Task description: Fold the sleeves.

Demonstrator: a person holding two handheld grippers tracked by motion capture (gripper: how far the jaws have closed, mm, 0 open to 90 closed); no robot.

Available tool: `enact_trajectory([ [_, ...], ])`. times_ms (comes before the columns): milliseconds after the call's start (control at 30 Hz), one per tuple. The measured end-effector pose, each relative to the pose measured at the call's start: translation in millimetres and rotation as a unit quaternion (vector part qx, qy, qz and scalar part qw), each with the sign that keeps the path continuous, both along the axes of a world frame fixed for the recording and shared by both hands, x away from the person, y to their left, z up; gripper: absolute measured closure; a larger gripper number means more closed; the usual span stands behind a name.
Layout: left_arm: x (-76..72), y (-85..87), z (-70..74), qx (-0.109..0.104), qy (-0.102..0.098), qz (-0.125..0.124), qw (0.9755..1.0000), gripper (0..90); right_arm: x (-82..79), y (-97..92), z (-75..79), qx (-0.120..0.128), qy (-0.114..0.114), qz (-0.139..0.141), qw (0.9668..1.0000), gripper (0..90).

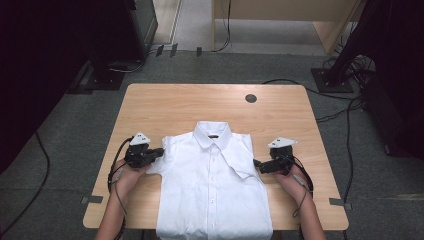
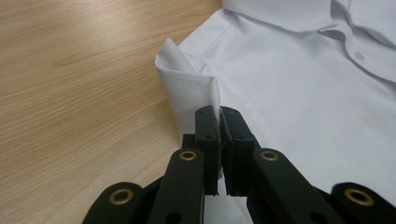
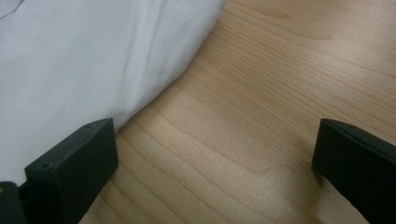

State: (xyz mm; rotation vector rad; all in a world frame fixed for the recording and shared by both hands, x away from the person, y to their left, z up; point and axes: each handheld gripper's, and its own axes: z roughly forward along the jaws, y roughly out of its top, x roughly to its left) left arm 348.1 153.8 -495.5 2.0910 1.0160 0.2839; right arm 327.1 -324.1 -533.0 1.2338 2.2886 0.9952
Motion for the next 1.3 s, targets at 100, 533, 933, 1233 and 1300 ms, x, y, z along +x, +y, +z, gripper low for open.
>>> enact_trajectory([
  [100, -0.4, -2.3, 0.1, -0.005, 0.001, -0.005, 1.0000, 86.8, -0.1, 0.0, 0.0, 0.000, 0.000, 0.000, 1.0000, 0.2],
  [533, -3.2, -21.3, 0.3, -0.018, -0.001, -0.042, 0.9990, 86.8, 0.0, 0.3, 0.0, 0.000, -0.001, -0.001, 1.0000, 0.3],
  [933, -5.9, -36.3, 1.1, -0.011, -0.004, -0.059, 0.9982, 86.7, 0.2, 0.5, -0.1, 0.000, -0.001, -0.001, 1.0000, 0.3],
  [1233, -10.3, -49.8, 5.4, -0.009, -0.008, -0.077, 0.9970, 86.7, 0.2, 0.5, -0.1, 0.000, -0.001, -0.001, 1.0000, 0.2],
  [1300, -11.4, -52.4, 6.4, -0.009, -0.010, -0.080, 0.9967, 86.7, 0.2, 0.7, -0.1, 0.000, -0.001, -0.001, 1.0000, 0.2],
])
